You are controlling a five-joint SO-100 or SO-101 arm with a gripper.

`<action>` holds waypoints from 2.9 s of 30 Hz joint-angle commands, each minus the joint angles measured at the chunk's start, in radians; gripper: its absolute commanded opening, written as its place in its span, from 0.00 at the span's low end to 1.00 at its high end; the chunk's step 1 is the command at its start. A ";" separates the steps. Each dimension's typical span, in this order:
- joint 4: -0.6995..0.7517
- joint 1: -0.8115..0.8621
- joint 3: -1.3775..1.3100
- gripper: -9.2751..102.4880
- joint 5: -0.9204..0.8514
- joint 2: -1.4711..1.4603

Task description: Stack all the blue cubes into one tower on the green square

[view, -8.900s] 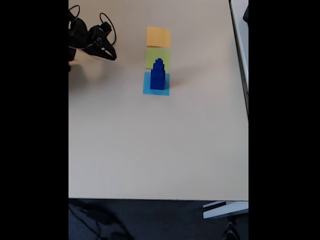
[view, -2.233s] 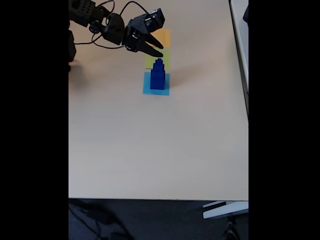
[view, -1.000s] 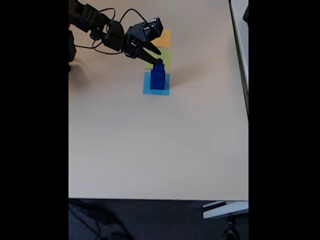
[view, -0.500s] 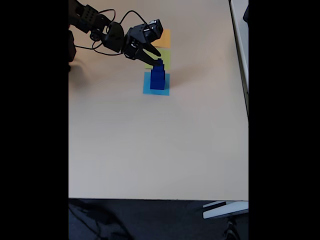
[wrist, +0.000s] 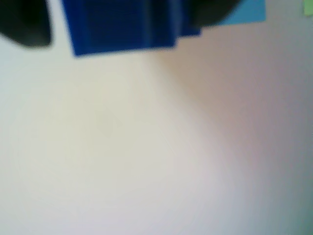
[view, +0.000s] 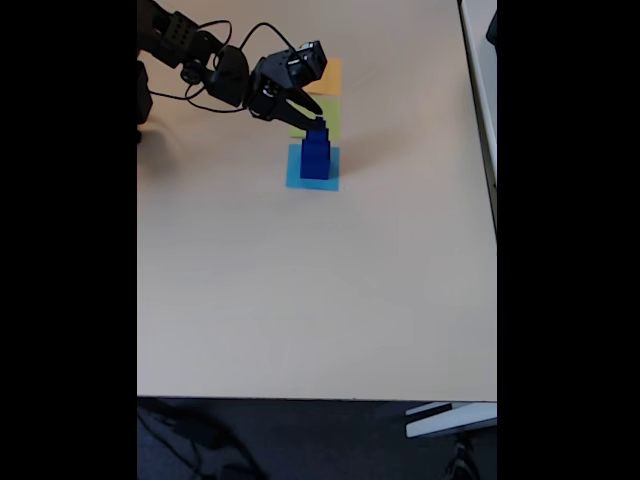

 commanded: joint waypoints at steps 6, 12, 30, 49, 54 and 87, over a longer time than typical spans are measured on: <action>-0.028 0.006 -0.006 0.16 0.008 0.003; -0.028 0.006 -0.006 0.14 0.012 0.003; -0.028 0.009 -0.015 0.08 0.011 0.002; 0.209 0.011 -0.206 0.08 -0.075 0.081; 0.485 -0.008 -0.417 0.08 -0.094 0.130; -0.078 -0.497 -0.209 0.08 0.426 -0.334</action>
